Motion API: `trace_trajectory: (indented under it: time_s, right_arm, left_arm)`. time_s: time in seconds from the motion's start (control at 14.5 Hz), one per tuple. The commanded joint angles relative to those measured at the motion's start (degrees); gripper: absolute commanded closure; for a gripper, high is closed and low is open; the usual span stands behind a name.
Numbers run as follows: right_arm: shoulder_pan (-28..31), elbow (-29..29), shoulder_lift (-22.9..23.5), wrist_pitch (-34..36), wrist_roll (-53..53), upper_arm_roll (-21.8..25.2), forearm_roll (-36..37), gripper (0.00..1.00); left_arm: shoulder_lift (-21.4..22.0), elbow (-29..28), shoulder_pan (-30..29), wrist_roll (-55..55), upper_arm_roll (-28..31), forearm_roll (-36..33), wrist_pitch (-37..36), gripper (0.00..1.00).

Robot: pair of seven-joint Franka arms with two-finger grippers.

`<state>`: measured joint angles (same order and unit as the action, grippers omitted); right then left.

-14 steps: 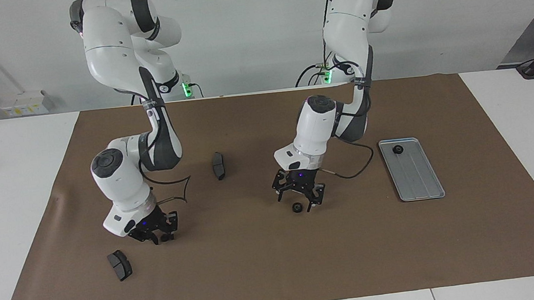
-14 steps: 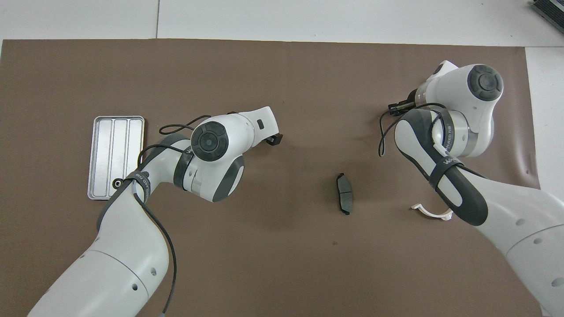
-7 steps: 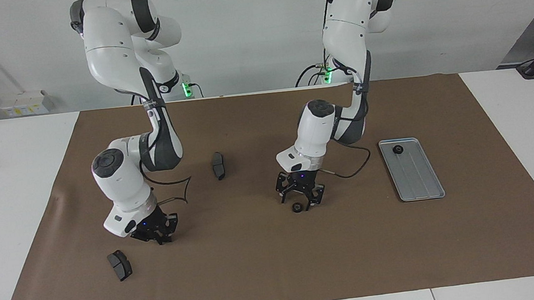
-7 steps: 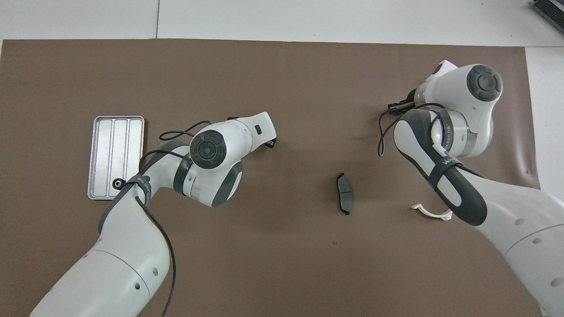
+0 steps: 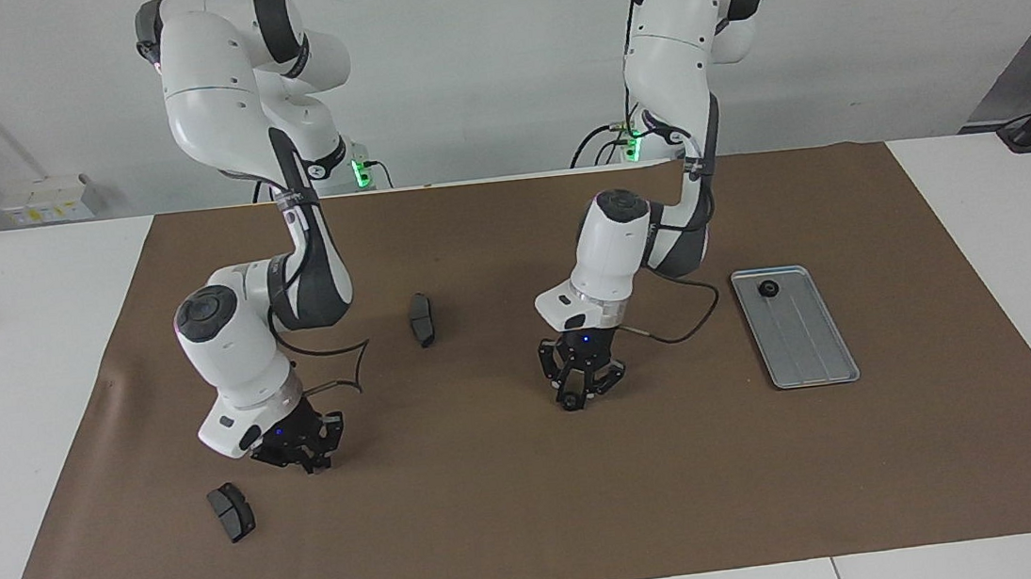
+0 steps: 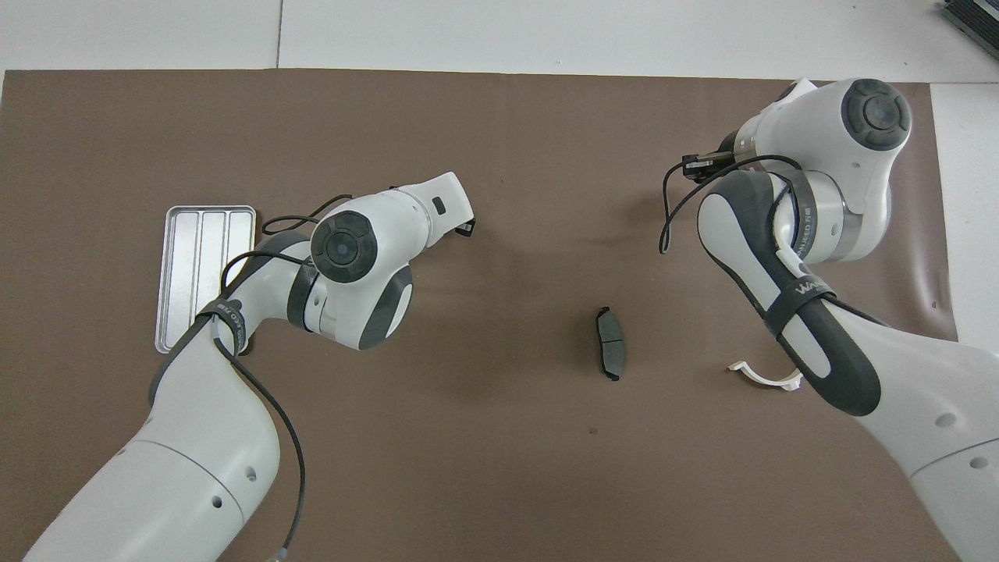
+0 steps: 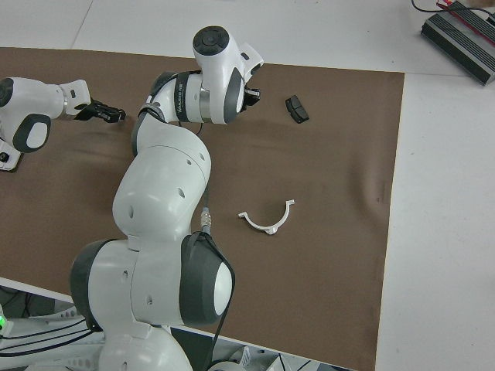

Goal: Pick bearing gear from pile to tray

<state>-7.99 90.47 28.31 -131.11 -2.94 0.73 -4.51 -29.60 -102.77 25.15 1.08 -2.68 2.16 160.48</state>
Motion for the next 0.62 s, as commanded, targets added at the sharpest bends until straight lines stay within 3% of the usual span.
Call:
trace_trajectory:
  time_s: [0.0,0.28,0.55]
  right_arm:
    - [-6.23,-0.21,-1.68,1.39,-9.95,0.15,-0.58,1.0]
    - [-16.16,-1.27,0.16,0.16,-25.86,-0.02,0.73,1.0]
    - [-23.91,-5.31,7.28,-6.07,-40.98,-0.11,6.17,1.0]
  left_arm:
    - [6.81,-2.69,-2.91,-0.12,-0.04,0.21,-6.65,1.0]
    - [17.54,-11.9,-9.04,-2.56,-0.04,0.21,-11.76,1.0]
    - [20.02,-13.78,-20.29,-14.77,-0.22,0.21,-15.89,1.0]
